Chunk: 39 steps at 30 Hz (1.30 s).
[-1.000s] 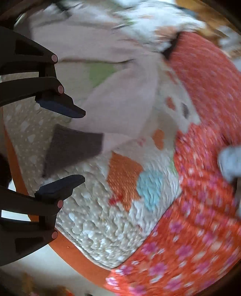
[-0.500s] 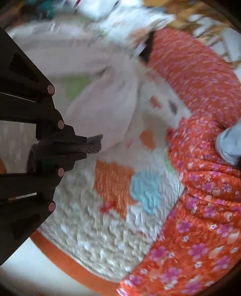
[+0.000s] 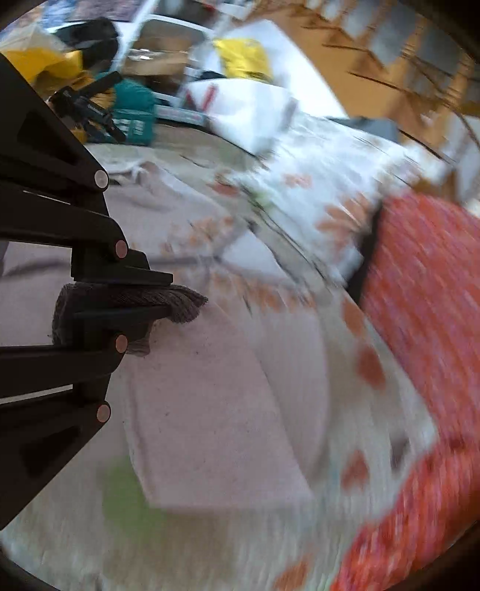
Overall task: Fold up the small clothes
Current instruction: 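Carry the cuff across the sweater body and open the right gripper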
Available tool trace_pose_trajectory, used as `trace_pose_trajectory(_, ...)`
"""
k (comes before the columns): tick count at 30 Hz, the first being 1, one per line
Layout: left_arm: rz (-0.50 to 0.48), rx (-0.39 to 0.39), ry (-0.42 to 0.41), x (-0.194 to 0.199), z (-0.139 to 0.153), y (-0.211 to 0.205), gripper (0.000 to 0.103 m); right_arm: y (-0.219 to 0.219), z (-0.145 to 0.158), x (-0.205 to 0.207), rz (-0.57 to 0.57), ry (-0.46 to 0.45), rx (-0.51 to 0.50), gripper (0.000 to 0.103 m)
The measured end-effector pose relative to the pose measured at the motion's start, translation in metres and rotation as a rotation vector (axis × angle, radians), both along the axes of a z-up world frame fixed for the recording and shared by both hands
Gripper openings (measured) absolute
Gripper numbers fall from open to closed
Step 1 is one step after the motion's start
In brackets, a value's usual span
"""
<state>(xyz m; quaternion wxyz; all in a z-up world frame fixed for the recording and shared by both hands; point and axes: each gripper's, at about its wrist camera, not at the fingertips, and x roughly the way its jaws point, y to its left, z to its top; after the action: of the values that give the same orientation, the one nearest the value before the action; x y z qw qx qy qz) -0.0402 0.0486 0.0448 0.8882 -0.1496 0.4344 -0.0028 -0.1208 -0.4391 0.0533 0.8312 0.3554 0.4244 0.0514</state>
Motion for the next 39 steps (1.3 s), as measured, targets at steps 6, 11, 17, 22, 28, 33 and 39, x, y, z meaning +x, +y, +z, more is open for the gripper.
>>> trace_pose_trajectory(6,0.056,-0.071,0.010,0.001,-0.002,0.027,0.103,0.108,-0.023,0.092,0.182,0.064,-0.035,0.011)
trace_pose_trajectory(11,0.056,-0.042,-0.002,0.001,0.002,0.028,0.103,0.170,-0.055,0.143,0.263,0.142,-0.078,0.011)
trace_pose_trajectory(17,0.094,-0.029,-0.013,0.002,0.008,0.042,0.103,0.194,-0.087,0.164,0.275,0.222,-0.085,0.025)
trace_pose_trajectory(22,0.152,-0.060,-0.004,0.002,0.007,0.063,0.103,0.214,-0.080,0.164,0.354,0.176,-0.066,0.050)
trace_pose_trajectory(28,0.231,-0.090,-0.004,-0.002,0.008,0.090,0.103,0.237,-0.057,0.152,0.467,0.120,-0.077,0.050)
trace_pose_trajectory(33,0.325,-0.036,-0.024,-0.009,0.013,0.113,0.103,0.278,-0.052,0.123,0.641,0.098,-0.101,0.050)
trace_pose_trajectory(39,0.374,-0.014,-0.028,-0.014,0.013,0.127,0.103,0.337,-0.061,0.082,0.821,0.062,-0.148,0.050)
